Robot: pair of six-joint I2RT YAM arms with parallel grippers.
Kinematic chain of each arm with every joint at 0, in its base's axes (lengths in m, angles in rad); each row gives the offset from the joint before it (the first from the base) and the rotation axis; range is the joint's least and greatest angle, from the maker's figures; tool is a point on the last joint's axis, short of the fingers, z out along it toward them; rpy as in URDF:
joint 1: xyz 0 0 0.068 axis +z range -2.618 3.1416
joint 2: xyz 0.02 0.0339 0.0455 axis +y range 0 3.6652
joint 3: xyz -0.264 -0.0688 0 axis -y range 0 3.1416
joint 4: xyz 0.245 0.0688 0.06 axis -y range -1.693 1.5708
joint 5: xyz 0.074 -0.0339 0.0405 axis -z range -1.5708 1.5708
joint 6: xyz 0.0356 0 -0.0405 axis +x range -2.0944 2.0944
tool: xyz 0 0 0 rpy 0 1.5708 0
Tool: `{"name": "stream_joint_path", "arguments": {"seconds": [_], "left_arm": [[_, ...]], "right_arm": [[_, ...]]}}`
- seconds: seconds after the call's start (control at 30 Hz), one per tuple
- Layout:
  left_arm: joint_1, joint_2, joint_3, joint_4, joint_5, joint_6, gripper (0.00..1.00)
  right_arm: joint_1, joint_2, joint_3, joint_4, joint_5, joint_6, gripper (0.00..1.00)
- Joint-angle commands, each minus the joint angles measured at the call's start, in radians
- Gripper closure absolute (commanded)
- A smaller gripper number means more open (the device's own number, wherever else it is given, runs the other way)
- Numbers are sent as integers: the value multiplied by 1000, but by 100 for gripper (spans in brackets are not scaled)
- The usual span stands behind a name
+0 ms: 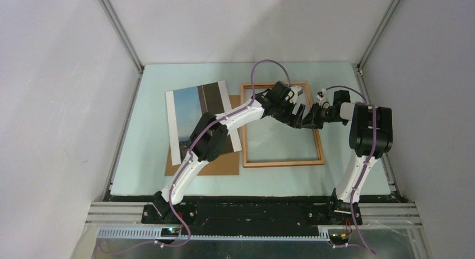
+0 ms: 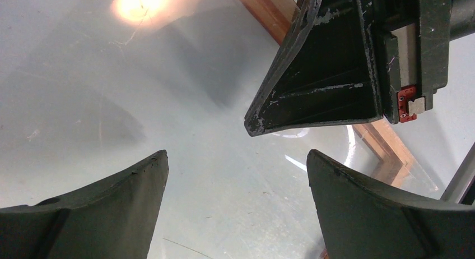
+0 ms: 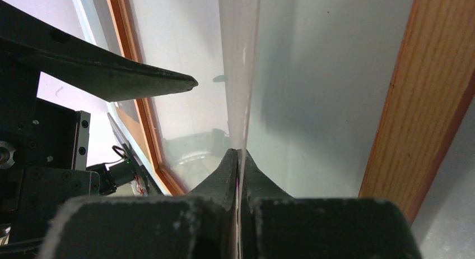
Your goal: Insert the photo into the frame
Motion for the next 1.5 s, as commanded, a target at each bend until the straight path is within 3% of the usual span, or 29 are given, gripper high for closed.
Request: {"name": "stream_joint_path", "arguments": {"seconds": [0.0,1.23,1.47], "left_arm": [[-6,-7,28,13,13,-14,3],[-6,30,14,14,37,-36,3],[-6,28,6,16,40,-38,3]], "right_arm": [[7,-37,26,-24,41,-22,98],[-6,-34,26,-37,46,-27,90],[-14,-48,26,-41,54,-27,78]]}}
